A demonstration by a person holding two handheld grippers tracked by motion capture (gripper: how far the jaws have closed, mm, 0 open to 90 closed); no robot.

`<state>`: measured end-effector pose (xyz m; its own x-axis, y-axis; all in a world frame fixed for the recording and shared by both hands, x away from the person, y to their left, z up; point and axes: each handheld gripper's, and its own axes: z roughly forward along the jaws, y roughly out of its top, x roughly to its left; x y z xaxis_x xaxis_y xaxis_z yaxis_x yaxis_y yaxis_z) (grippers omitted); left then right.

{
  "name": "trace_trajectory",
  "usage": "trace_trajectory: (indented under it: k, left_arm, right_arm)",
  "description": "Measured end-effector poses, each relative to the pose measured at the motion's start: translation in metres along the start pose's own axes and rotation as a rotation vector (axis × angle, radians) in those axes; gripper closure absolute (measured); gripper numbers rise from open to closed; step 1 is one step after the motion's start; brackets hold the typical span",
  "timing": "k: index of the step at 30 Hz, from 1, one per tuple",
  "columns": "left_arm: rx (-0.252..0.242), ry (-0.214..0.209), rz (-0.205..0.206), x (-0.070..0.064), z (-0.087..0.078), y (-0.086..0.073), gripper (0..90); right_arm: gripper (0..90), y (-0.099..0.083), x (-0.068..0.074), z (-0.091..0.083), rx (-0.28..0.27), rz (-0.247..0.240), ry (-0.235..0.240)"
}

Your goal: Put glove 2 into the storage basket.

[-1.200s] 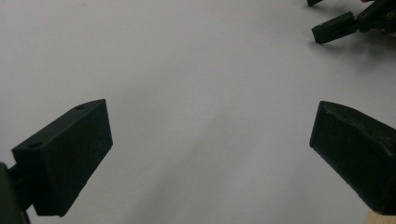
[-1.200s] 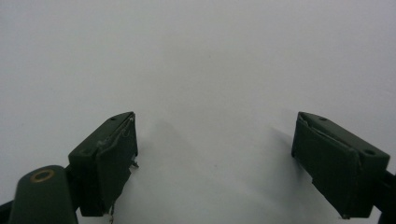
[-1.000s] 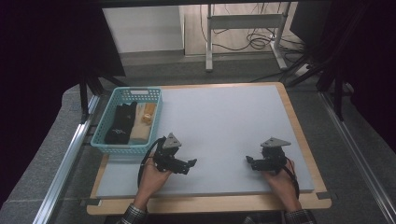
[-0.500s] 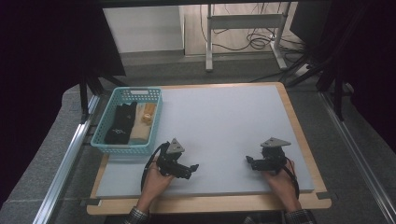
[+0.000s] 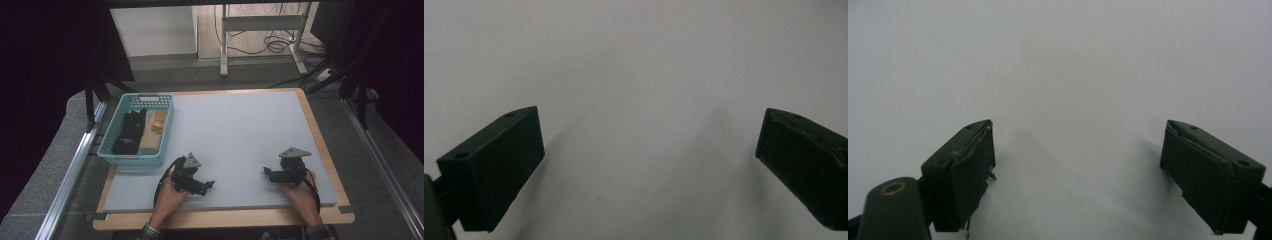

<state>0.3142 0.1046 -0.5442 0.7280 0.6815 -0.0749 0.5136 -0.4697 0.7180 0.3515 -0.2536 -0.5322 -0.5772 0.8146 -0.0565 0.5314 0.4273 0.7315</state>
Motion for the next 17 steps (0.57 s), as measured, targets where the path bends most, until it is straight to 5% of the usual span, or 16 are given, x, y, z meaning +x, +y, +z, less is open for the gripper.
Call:
trace_trajectory:
  k: [17]
  left_arm:
    - [0.047,0.046,0.021,-0.0046,0.0054,0.0010,0.0]
  right_arm:
    - [13.7,-0.0002,0.0000,0.0001,0.001,0.001,-0.001]
